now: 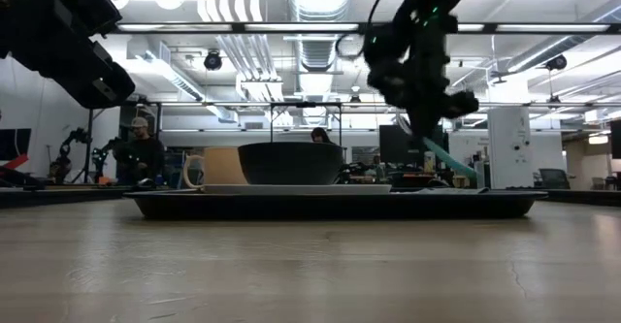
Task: Set up tray
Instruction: Put the white spoon on the gray napkin to the right of the white knife
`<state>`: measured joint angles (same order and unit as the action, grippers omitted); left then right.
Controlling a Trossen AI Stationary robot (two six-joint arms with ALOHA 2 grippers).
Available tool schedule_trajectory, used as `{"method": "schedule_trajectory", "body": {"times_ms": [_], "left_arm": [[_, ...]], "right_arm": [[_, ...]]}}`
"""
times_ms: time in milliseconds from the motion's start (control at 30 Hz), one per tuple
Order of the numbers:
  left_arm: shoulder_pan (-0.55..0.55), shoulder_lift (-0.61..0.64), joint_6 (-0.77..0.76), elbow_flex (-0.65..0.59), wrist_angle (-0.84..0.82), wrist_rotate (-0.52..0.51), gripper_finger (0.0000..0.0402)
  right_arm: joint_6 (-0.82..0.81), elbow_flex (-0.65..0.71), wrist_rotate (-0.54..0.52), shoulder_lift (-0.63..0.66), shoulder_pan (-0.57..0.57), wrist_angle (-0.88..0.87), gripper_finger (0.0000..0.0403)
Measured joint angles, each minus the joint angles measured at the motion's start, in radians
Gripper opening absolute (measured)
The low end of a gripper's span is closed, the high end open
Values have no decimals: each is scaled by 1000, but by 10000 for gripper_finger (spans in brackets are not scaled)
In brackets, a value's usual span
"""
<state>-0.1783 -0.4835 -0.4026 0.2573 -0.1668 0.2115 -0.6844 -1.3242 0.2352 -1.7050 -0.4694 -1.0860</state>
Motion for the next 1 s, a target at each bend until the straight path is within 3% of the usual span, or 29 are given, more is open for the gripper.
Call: {"method": "schedule_trajectory", "body": {"times_ms": [233,1000], "left_arm": [[0,0,0,0,0,6,76],[0,0,-4,0,-1,52,76]], "right_arm": [[37,-61,34,-157,-1,-105,12],[13,-71,204,-255,-149,-51,12]]}}
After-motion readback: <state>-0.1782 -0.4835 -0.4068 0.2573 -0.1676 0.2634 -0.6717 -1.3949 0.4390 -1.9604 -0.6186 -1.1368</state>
